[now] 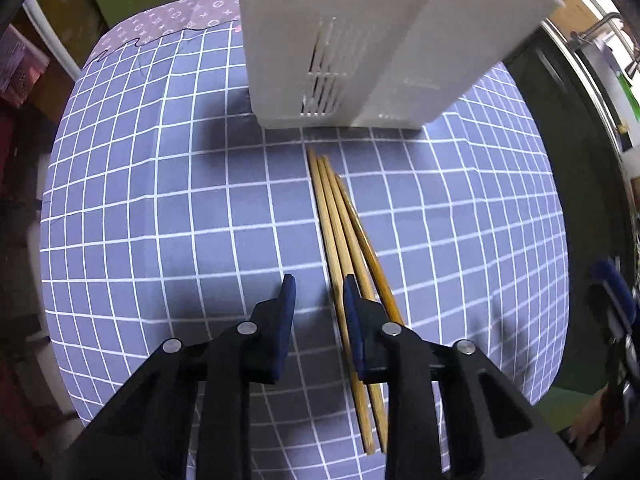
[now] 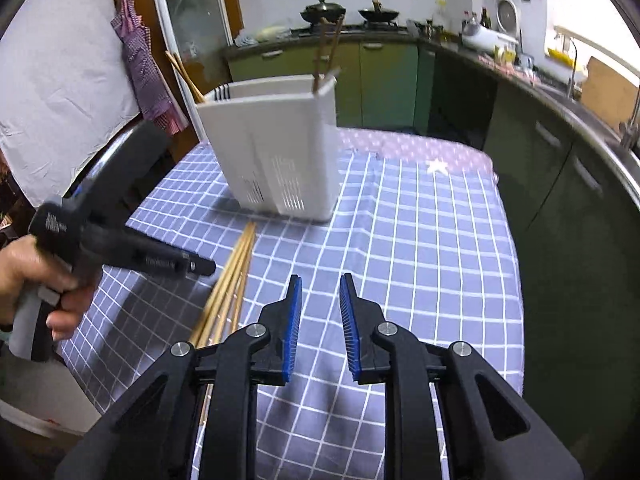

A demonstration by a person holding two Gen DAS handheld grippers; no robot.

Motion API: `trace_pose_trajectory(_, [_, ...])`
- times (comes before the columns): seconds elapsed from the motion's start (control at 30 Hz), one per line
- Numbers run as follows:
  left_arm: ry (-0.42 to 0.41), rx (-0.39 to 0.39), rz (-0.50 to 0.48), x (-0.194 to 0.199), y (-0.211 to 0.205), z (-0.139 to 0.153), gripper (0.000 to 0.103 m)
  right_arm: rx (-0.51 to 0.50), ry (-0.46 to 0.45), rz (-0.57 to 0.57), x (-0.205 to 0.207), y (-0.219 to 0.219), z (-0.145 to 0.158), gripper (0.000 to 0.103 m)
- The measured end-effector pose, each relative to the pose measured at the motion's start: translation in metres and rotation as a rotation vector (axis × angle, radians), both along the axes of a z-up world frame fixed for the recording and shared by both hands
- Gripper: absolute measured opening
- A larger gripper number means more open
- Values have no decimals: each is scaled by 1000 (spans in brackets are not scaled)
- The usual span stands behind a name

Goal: Organize utensils
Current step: 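Grasp a wooden chopstick with the left tool and lift it upright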

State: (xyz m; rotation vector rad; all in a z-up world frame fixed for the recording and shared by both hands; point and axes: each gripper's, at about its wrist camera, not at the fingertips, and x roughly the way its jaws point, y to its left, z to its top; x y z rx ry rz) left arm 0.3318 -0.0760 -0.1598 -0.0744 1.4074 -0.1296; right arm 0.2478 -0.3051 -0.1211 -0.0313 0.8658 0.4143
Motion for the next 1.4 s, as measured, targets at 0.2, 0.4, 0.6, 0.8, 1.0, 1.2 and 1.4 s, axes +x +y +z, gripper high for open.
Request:
trace_pose_trajectory(0.2, [37, 50, 1, 9, -11, -11, 23, 23, 16, 10, 5, -6, -2, 24])
trace_pose_trajectory(0.4, [63, 98, -8, 13, -24, -20, 21, 32, 22, 16, 5, -6, 0, 27])
trace_pose_trajectory(0.6, [58, 117, -11, 20, -29, -21, 21, 29, 30, 24, 7, -2, 0, 28])
trace_pose_trajectory(0.8, [57, 124, -36, 25, -40, -22, 8, 27, 41, 45, 5, 6, -3, 28])
trace_pose_trajectory(1.0, [22, 79, -23, 19, -24, -7, 6, 26, 51, 39, 7, 2, -3, 30])
trace_pose_trajectory(1.2, [-111, 59, -54, -12, -13, 39, 6, 16, 81, 43, 14, 6, -11, 30])
trace_pose_trajectory(1.4, [-264, 7, -71, -56, 6, 85, 6, -3, 159, 80, 34, 26, -27, 30])
